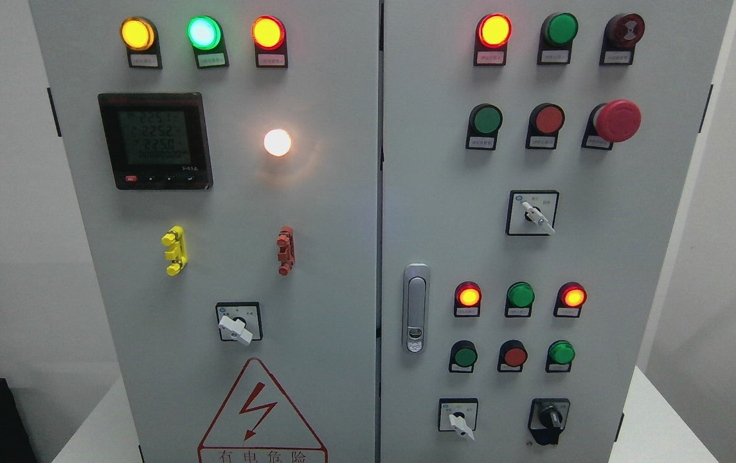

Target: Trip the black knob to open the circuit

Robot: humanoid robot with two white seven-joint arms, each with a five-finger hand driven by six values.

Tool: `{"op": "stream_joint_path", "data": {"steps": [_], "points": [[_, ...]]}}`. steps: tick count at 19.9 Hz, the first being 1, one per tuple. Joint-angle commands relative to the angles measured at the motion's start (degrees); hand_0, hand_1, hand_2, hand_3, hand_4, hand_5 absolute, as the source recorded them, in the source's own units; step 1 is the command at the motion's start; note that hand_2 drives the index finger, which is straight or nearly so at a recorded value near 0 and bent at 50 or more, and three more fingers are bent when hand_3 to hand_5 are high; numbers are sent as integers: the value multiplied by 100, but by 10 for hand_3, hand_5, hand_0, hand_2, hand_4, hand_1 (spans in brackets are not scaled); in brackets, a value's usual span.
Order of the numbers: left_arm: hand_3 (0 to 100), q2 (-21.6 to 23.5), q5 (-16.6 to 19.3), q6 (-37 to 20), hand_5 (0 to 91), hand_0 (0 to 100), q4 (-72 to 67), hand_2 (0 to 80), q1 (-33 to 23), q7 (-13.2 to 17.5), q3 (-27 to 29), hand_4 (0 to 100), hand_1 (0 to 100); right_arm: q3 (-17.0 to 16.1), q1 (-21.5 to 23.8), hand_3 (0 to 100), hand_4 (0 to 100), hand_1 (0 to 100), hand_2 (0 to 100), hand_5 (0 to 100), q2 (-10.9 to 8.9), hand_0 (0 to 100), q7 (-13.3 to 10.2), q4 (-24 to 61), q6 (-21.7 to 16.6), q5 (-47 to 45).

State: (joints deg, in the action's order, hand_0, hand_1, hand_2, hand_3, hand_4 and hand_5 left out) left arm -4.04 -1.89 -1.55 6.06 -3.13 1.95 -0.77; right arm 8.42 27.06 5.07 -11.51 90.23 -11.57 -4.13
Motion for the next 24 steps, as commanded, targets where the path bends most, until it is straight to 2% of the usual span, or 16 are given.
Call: {"op": "stream_joint_path", "data": {"steps": [1,7,22,24], "points": [[0,0,-14,-12,0,120,1,0,14,-1,7,0,389,-33,2,1000,849,93,0,763,3,0,-26,275,-143,-18],[0,-9,-14,-12,0,120,1,0,14,-1,7,0,389,-270,-113,1000,911,78,0,862,56,0,-18,644,-214,-18],[0,-9,-14,-12,0,120,1,0,14,-1,7,0,389,-315,-420,1000,967,64,0,927,56,0,-9,1488,-38,-141],[0,-9,-14,-12,0,120,1,0,14,-1,7,0,389,-306,-508,1000,972,63,0,937,56,0,-9,1558,119,-141]]}}
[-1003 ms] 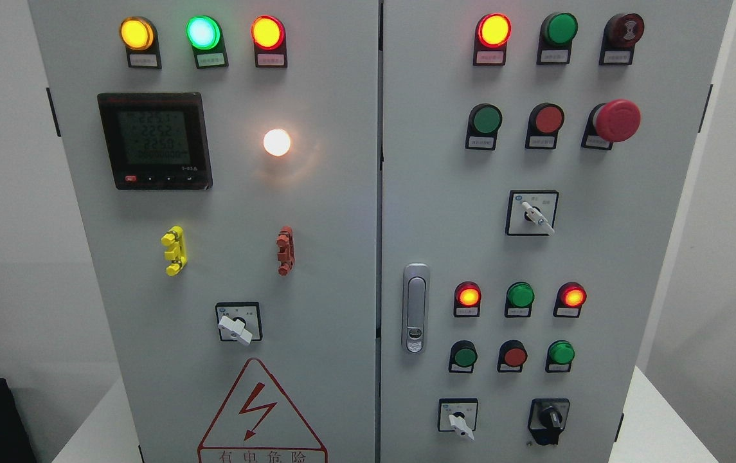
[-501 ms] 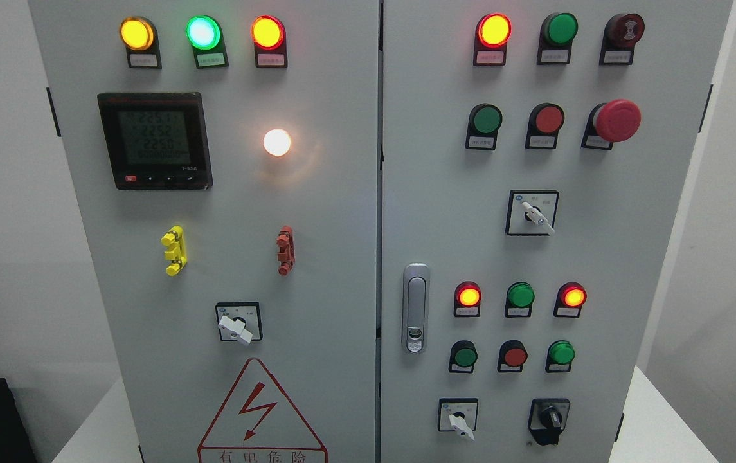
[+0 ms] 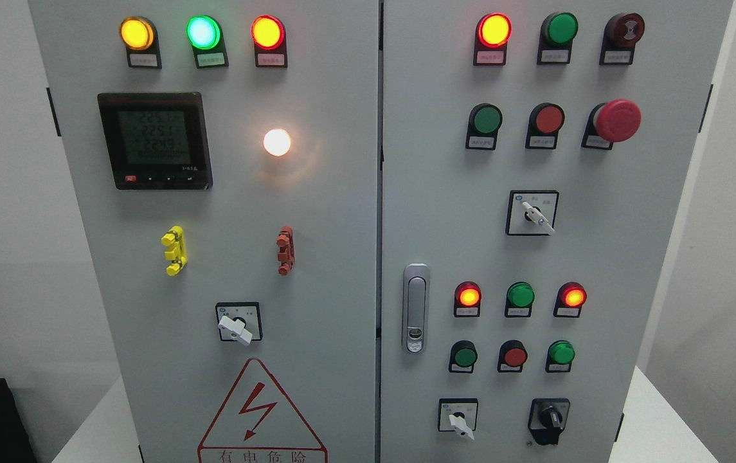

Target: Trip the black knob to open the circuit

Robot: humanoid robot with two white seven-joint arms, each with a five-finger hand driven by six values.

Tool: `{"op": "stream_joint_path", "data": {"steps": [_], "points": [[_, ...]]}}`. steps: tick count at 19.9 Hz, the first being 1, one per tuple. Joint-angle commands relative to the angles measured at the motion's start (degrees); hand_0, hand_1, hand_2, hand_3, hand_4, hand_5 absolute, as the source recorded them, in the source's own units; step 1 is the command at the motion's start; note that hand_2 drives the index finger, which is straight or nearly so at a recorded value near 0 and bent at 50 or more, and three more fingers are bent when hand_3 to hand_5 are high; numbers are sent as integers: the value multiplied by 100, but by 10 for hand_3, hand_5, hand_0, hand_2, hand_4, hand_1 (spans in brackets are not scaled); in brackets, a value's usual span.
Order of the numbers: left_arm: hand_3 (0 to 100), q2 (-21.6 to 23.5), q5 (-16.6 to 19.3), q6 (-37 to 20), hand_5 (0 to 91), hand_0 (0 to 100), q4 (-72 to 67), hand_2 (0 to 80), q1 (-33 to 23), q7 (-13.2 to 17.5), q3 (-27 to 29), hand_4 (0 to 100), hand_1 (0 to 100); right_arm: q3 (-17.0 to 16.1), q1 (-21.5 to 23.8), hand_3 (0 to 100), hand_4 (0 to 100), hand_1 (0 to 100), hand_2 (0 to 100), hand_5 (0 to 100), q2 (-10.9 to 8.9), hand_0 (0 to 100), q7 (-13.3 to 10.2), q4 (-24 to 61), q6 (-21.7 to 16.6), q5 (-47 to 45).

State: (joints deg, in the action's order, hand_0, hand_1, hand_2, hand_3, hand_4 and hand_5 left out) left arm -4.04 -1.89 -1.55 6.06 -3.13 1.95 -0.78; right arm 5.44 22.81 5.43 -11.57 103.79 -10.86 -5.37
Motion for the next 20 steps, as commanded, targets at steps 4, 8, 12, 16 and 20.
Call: {"op": "stream_joint_path", "data": {"steps": [4,8,12,16,20], "points": [[0,-9,-14,-12,0,120,1,0,14,-1,7,0,389,-8,-312,1000,984,62,0,943,20,0,-3,264,172,-17],[0,0,-14,-12,0,120,1,0,14,-1,7,0,389,-8,-453,1000,997,59,0,952,11,0,-3,369,374,-17],[0,-9,-14,-12,0,120,1,0,14,-1,7,0,389,-8,-541,1000,1000,54,0,960,-15,0,-3,457,462,-17],[0,-9,-14,-12,0,120,1,0,14,-1,7,0,389,-17,-646,1000,1000,48,0,962,-24,0,15,528,577,-17],[0,0,-14,-12,0,120,1,0,14,-1,7,0,389,-25,-804,1000,1000,43,0,964,-50,0,32,536,708,-17]]}}
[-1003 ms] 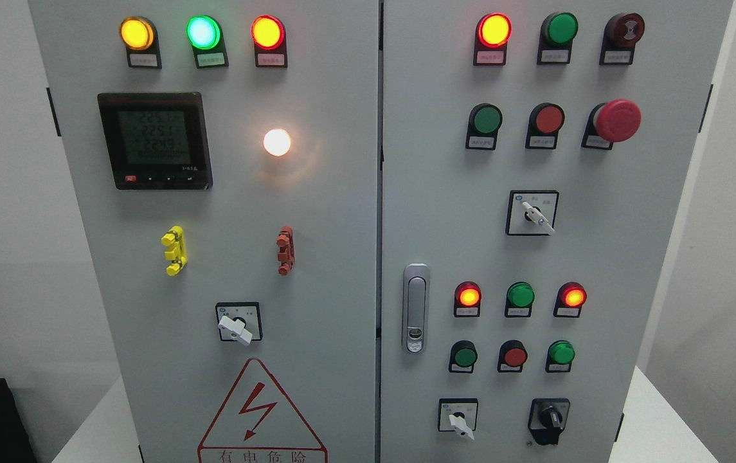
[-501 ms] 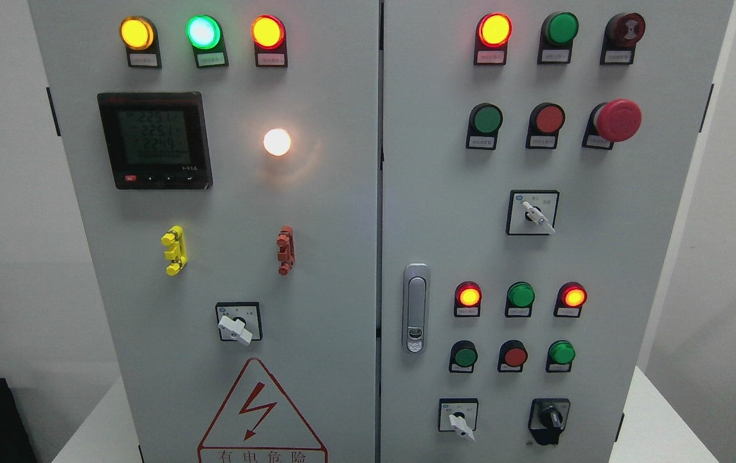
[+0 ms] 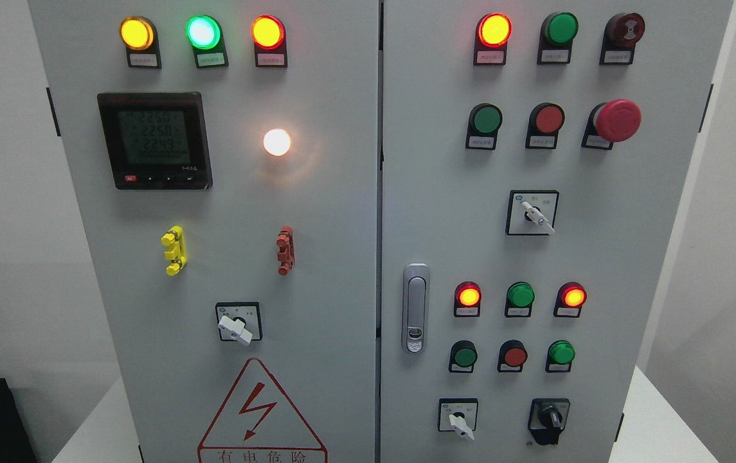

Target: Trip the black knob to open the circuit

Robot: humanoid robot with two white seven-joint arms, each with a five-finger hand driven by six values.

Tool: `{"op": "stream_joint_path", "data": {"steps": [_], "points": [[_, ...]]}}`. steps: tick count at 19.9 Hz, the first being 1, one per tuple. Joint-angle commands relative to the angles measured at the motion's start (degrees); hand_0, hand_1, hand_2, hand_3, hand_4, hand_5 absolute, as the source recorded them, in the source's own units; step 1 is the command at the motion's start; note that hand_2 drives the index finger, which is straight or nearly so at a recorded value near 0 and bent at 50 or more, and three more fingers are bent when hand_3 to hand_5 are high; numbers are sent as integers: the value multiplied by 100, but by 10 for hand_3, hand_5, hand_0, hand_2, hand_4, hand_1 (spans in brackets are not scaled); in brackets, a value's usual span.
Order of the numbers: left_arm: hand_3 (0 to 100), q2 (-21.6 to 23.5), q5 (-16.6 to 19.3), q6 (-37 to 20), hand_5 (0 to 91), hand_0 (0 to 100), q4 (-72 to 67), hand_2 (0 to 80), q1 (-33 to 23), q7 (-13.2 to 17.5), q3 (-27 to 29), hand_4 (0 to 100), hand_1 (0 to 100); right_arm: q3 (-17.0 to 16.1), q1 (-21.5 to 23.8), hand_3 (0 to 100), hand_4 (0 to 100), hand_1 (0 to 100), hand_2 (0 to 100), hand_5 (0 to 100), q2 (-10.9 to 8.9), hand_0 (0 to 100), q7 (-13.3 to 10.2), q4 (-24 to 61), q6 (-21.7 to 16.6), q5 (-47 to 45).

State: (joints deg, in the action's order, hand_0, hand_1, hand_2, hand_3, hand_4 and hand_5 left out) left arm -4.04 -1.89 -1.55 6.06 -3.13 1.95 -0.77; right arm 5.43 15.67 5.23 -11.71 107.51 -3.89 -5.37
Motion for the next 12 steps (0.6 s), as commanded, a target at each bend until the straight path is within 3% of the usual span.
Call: {"op": "stream_joint_path", "data": {"steps": [1,12], "points": [[0,-9,-14,-12,0,120,1,0,14,-1,7,0,389,-25,-142,1000,1000,41,0,964,-49,0,46,173,38,-16],[0,-9,-14,-12,0,120,1,0,14,-1,7,0,389,-183,-617,1000,1000,30,0,966,-137,0,64,208,310,-25]]}}
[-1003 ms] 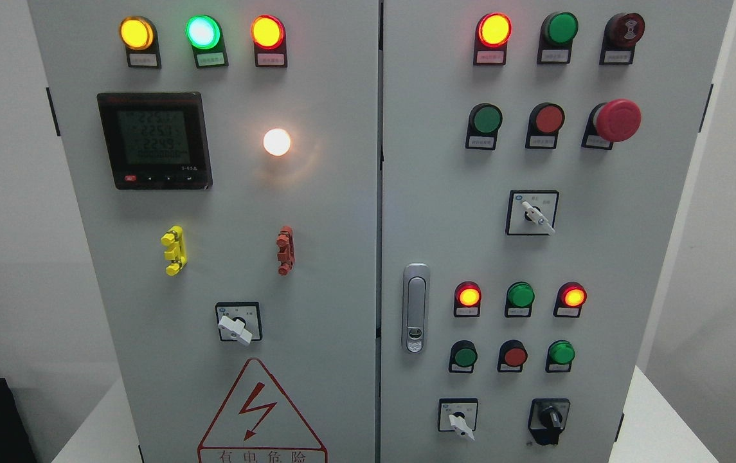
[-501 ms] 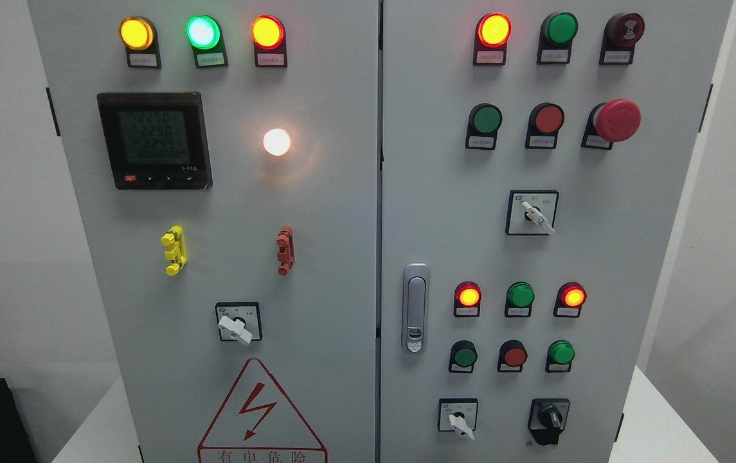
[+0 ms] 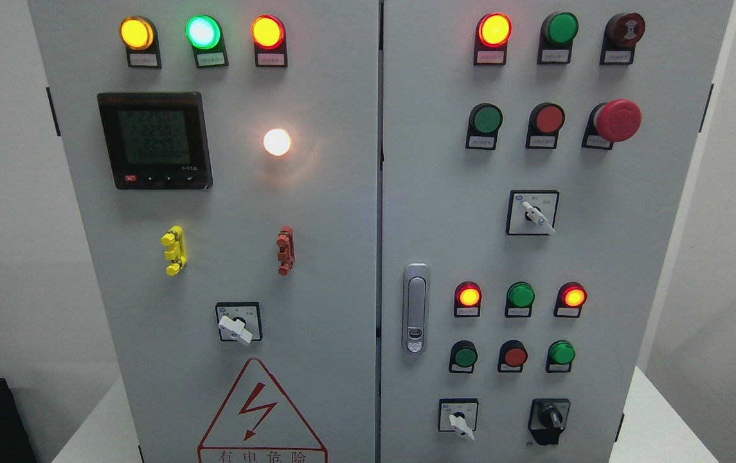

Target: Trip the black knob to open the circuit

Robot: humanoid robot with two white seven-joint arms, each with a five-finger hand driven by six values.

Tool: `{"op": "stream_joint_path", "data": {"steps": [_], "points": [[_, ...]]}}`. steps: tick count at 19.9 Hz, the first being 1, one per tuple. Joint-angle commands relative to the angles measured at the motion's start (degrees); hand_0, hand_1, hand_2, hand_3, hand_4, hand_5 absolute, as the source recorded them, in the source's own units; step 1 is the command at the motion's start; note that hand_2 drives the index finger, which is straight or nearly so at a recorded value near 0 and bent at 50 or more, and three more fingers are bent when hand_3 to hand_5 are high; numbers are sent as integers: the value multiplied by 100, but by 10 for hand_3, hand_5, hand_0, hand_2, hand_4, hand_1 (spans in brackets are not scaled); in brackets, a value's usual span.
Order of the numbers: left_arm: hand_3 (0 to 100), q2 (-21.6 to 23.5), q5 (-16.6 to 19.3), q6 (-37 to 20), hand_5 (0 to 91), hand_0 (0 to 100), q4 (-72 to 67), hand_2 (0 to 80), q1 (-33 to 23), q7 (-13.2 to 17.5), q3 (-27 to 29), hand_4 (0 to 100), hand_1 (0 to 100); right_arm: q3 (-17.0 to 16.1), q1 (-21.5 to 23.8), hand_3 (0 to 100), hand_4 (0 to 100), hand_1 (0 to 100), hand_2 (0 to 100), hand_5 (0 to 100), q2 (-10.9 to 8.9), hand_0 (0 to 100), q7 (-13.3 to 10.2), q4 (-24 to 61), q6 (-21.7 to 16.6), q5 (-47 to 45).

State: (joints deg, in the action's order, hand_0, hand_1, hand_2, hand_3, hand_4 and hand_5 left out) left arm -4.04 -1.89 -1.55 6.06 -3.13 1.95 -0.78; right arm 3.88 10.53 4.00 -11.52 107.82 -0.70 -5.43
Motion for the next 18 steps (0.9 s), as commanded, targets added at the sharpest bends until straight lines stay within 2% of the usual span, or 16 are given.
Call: {"op": "stream_joint_path", "data": {"steps": [1,7,10,18], "points": [[0,-9,-14,-12,0,120,1,0,23,-1,7,0,389,-28,-130,1000,1000,29,0,966,-22,0,45,178,8,-20],[0,-9,-14,-3,0,120,1,0,23,-1,7,0,389,-19,-332,1000,1000,26,0,966,-22,0,54,169,131,-177],[0,-9,-14,-12,0,120,1,0,14,-1,7,0,389,-19,-464,1000,1000,25,0,966,-92,0,54,169,281,-257],[0,-9,-14,-12,0,120,1,0,14,-1,7,0,389,-10,-631,1000,1000,24,4,965,-110,0,71,81,334,-310]]}}
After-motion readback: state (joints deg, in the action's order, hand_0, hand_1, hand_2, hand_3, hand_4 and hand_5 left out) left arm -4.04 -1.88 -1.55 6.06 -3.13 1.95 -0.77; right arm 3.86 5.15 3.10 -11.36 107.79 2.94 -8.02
